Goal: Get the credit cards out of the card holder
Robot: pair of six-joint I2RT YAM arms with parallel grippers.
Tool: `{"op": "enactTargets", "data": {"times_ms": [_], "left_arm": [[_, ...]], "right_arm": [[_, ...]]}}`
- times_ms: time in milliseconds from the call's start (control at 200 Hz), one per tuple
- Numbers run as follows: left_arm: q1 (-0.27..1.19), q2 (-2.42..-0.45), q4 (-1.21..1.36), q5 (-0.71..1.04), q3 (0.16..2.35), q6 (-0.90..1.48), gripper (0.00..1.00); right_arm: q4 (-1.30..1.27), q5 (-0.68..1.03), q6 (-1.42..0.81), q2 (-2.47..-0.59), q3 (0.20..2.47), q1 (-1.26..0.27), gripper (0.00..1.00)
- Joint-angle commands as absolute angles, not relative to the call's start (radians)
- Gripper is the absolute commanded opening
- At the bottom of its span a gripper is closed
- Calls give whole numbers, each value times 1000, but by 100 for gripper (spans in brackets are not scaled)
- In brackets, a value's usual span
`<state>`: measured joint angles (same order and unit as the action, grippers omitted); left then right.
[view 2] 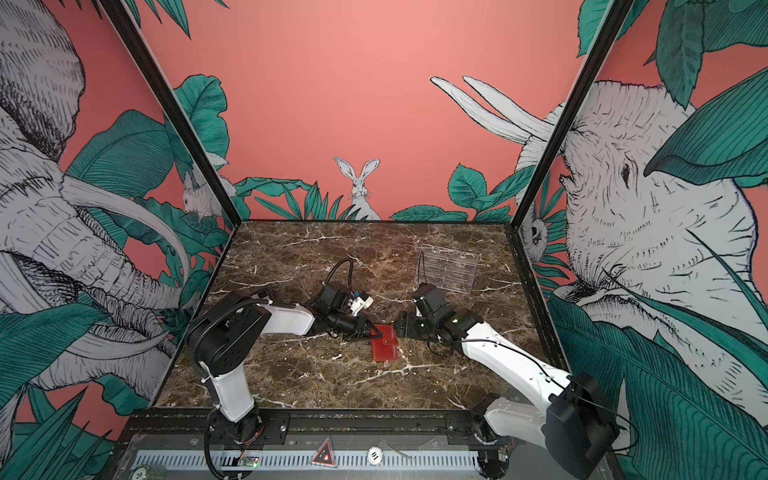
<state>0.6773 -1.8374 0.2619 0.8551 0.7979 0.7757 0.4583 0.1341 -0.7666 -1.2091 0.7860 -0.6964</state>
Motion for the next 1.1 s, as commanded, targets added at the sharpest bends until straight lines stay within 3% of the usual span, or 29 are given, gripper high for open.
{"op": "enactTargets", "data": {"times_ms": [0, 495, 1095], "left_arm": [[687, -1845, 281, 854, 810, 787, 0], [693, -1875, 284, 858, 797, 771, 0], [694, -1899, 192, 865, 811, 699, 0]], "right_arm": [[422, 87, -811, -1269, 819, -753, 73], [422, -22, -838, -1493, 881, -899, 57], [434, -136, -819, -1622, 908, -929, 41]]}}
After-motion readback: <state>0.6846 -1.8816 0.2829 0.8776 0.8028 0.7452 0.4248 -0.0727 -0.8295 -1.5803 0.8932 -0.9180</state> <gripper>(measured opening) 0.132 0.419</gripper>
